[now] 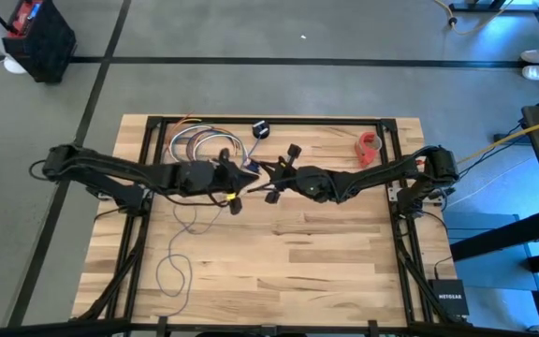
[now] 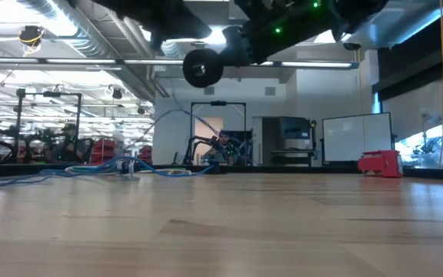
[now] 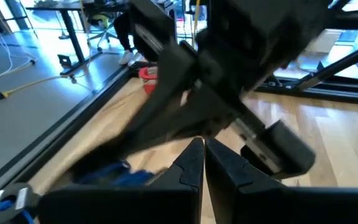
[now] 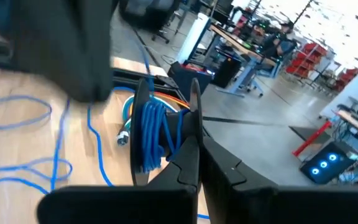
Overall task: Coil cords
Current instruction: Coil the blue wire onto the spool
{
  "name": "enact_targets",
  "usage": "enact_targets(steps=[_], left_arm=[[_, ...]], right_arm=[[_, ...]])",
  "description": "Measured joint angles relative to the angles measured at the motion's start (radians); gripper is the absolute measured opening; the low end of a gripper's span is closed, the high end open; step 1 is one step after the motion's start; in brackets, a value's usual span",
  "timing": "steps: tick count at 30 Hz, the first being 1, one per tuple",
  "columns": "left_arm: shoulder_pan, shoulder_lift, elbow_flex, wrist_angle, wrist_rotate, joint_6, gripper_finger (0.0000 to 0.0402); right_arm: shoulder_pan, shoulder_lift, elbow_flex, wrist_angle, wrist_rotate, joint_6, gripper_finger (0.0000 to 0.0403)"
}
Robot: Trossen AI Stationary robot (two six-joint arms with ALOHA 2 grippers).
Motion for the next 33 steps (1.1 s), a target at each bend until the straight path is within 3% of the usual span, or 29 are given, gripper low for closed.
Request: enact_targets(steps=[8,15,20,24,28,33], left_arm=[[0.0,0.076,0.0,0.038,-0.001,0.004,0.0008],[-0.031,-0.004,0.0,-0.056,-0.002,0.113,0.0012],[-0.043,-0.1,0.0,-0.24,-0.005,0.073,0.0059],[-0.041,-0.105,-0.013,-0.374,-0.006,-0.027,0.0107],[-0.029,-0.052,-0.102,-0.295,-0.008,-0.057,0.0132],[-0.022,-0.005,-0.175,-0.149,-0.005,-0.047,0.0135]], right_arm=[[0.001,-0.001,0.005,0.034,0.008,0.045,0.001],[0.001,-0.002,0.005,0.018,0.027,0.035,0.001],[0.001,-0.003,0.005,0.015,0.027,0.034,0.001],[0.001,-0.003,0.005,0.008,0.028,0.034,0.001],[0.001,-0.003,0.005,0.007,0.028,0.033,0.001],[0.0,-0.003,0.005,0.0,0.028,0.031,0.001]])
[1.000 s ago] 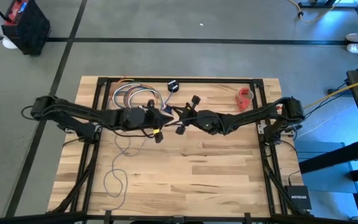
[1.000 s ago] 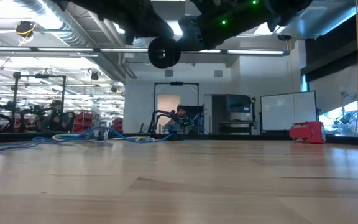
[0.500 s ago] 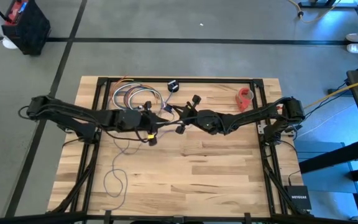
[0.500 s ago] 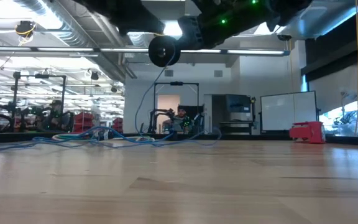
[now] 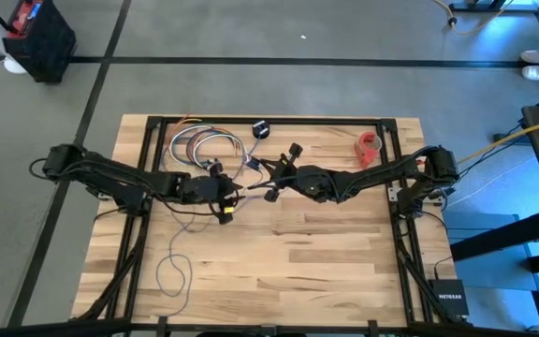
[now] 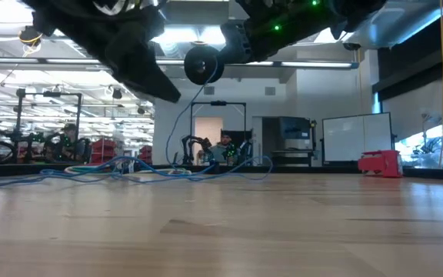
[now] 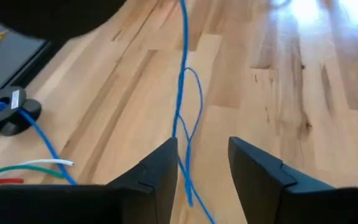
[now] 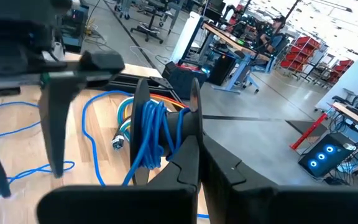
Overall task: Coil cords
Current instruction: Coil the blue wire onto the spool
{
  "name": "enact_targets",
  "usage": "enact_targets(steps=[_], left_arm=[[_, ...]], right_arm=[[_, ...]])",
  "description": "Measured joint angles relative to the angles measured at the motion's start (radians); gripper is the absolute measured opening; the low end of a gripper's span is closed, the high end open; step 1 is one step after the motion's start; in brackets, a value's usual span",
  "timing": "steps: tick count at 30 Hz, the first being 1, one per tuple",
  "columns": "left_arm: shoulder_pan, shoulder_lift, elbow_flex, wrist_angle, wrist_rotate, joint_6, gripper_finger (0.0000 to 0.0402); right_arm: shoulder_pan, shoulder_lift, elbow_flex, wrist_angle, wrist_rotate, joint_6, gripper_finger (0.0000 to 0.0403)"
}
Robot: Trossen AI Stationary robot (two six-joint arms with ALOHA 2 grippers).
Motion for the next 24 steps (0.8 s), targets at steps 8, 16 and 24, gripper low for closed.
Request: enact_targets(steps=[8,16,24], left_arm=[[0.04,0.068,-0.007,0.025,-0.002,0.018,0.0128],[0.042,0.112,-0.007,0.064,-0.002,0.035,0.009],[0.047,0.112,-0.007,0.08,0.007,0.057,0.0005]], right_arm=[[0.0,0.0,0.0,0.0,0.0,-0.021,0.001],[0.001,0.0,0.0,0.0,-0.002,-0.021,0.001],[0.002,-0.001,0.0,0.026,-0.022,-0.017,0.001]])
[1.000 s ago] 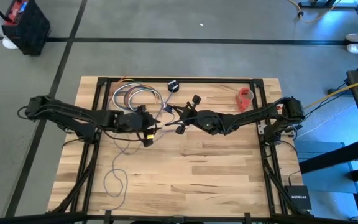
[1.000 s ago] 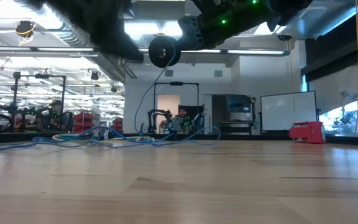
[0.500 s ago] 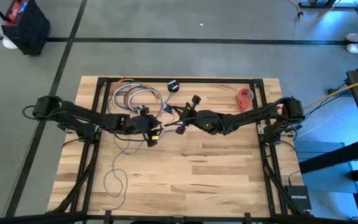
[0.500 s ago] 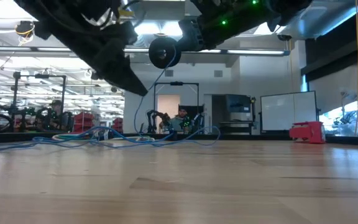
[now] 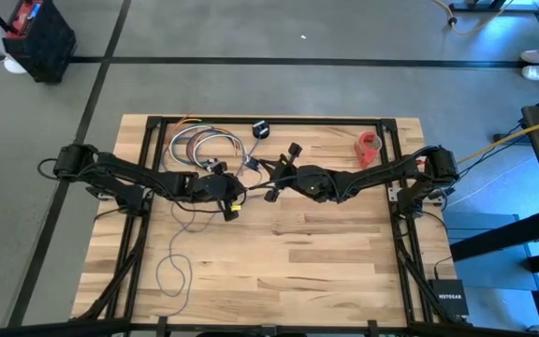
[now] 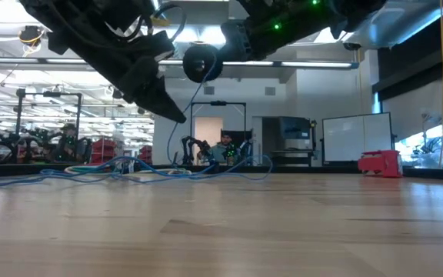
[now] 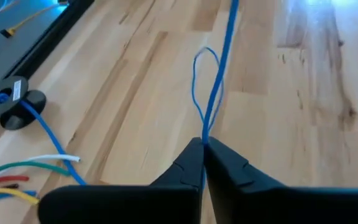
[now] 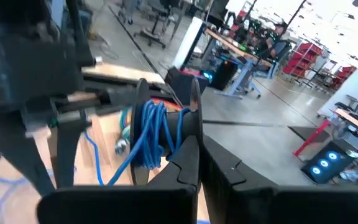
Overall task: Coil cords
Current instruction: Coil the blue wire onto the spool
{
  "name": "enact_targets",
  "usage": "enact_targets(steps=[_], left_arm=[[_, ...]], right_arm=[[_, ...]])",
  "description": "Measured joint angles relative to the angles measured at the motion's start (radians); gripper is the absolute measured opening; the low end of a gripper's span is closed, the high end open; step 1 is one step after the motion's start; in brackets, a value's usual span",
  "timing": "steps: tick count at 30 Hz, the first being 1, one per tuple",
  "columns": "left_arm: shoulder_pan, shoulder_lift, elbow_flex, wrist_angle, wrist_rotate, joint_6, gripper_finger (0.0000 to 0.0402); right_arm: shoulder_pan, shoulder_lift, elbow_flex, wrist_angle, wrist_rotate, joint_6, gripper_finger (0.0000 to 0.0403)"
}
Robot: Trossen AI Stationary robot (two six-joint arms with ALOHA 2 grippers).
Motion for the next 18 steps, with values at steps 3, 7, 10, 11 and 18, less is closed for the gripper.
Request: enact_targets(steps=[3,7,10,11,18], left_arm=[[0.0,0.007,0.0,0.046,0.004,0.003,0.0004],[0.014,0.013,0.0,0.036,-0.005,0.02,0.0002],[0.04,0.007,0.001,-0.03,-0.058,0.017,0.0002],[0.048,-0.001,0.003,-0.052,-0.065,0.014,0.0002],[0.054,-0.161,0.0,-0.174,-0.073,0.017,0.0001]], right_arm=[[0.012,0.0,0.0,0.051,-0.042,0.021,0.001],[0.038,-0.002,0.0,0.083,-0.086,0.021,0.001],[0.064,-0.014,0.0,0.063,-0.087,0.012,0.001],[0.074,-0.02,-0.001,0.05,-0.085,0.0,0.001],[0.099,-0.059,0.0,-0.055,-0.048,-0.008,0.001]])
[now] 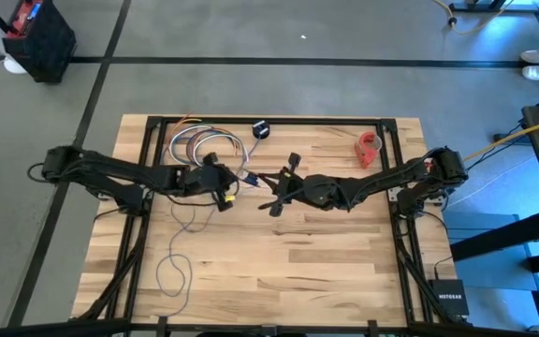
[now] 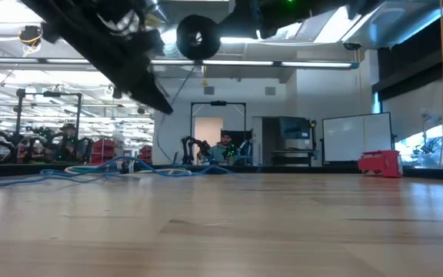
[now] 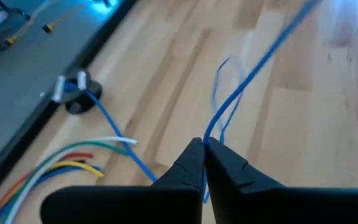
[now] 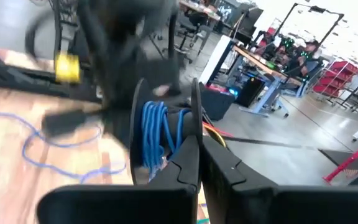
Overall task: Coil cords
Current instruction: Coil the blue wire onto the spool
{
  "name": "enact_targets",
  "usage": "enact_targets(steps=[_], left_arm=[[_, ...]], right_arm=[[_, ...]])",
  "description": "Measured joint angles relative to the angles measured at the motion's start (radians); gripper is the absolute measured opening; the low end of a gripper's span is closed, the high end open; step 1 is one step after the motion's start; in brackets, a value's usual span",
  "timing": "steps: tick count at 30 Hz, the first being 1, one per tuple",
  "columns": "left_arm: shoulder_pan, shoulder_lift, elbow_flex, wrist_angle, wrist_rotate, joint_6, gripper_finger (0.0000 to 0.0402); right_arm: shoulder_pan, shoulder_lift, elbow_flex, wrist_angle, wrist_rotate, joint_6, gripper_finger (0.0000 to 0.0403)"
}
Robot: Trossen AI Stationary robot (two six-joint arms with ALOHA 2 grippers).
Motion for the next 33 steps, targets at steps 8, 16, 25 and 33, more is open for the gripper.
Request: enact_targets(steps=[8,16,25,33], left_arm=[[-0.028,-0.249,0.0,-0.067,0.053,-0.031,0.0001],[-0.034,-0.267,0.0,0.069,0.146,-0.131,0.0001],[-0.073,-0.056,0.0,0.424,0.162,-0.149,0.0003],[-0.076,0.126,0.001,0.628,0.155,-0.141,0.0003]], right_arm=[[-0.009,0.001,0.001,-0.147,0.025,-0.017,0.001],[-0.069,0.036,0.001,-0.148,-0.066,0.057,0.001],[-0.112,0.067,-0.001,-0.078,-0.07,0.115,0.001],[-0.113,0.068,-0.001,-0.051,-0.064,0.161,0.001]])
